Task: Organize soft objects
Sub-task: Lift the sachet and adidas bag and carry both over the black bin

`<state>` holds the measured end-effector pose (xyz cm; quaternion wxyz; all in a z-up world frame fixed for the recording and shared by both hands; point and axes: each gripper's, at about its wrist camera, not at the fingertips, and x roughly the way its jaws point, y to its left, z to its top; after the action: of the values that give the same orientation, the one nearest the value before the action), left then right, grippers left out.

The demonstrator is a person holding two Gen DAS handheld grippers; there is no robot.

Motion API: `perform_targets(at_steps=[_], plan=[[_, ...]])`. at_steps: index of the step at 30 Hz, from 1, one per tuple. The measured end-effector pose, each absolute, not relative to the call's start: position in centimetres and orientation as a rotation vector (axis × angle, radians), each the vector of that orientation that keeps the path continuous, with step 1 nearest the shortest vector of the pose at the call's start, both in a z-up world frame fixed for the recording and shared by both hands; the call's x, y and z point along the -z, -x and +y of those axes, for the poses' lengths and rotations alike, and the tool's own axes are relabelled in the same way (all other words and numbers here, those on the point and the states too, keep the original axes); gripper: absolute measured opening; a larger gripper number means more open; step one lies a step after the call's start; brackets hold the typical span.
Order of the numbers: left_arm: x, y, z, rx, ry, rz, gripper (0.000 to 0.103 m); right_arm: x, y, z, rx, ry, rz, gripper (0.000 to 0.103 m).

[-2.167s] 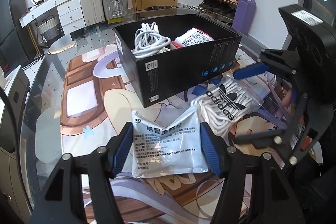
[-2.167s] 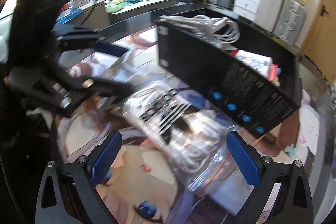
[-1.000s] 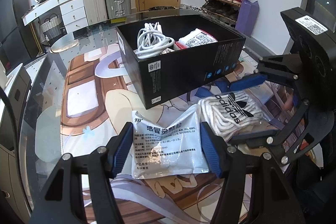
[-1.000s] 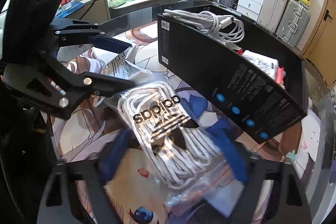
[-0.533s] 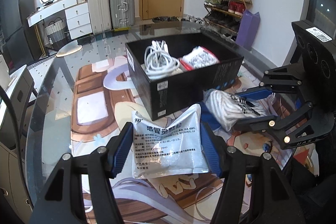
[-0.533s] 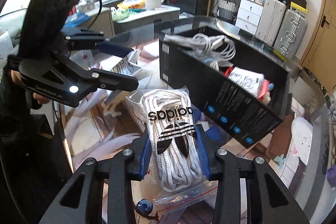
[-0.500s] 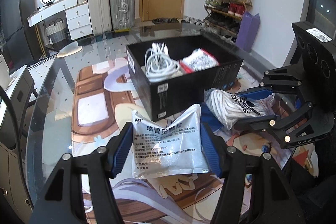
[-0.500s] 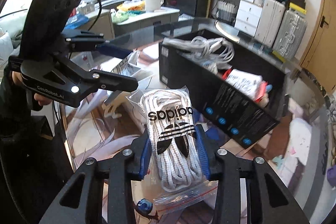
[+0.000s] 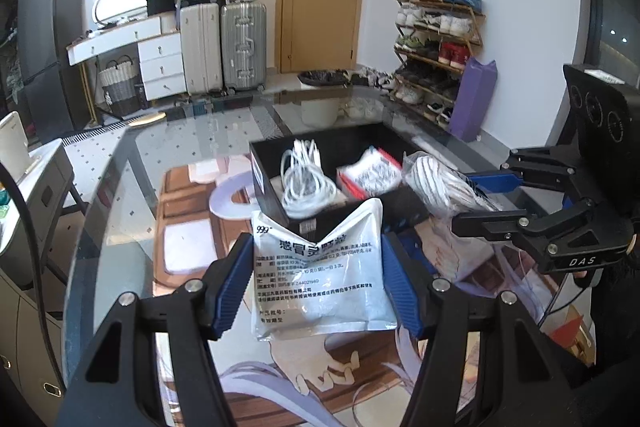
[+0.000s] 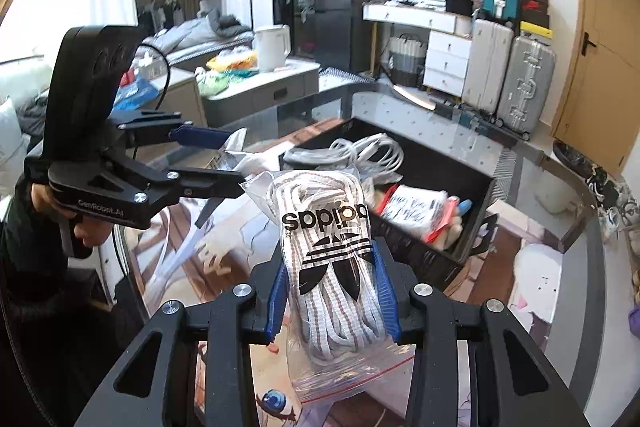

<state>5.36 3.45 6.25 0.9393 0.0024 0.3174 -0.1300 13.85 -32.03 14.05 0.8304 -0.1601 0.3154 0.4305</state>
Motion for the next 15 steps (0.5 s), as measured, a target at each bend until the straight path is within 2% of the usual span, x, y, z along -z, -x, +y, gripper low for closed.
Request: perform_targets(at_steps=[15], plan=[[-7.9, -9.1, 1.6, 0.253, 0.004, 0.598, 0.063, -16.5, -17.5, -34.1, -0.791, 0.15, 0.64, 0.039]])
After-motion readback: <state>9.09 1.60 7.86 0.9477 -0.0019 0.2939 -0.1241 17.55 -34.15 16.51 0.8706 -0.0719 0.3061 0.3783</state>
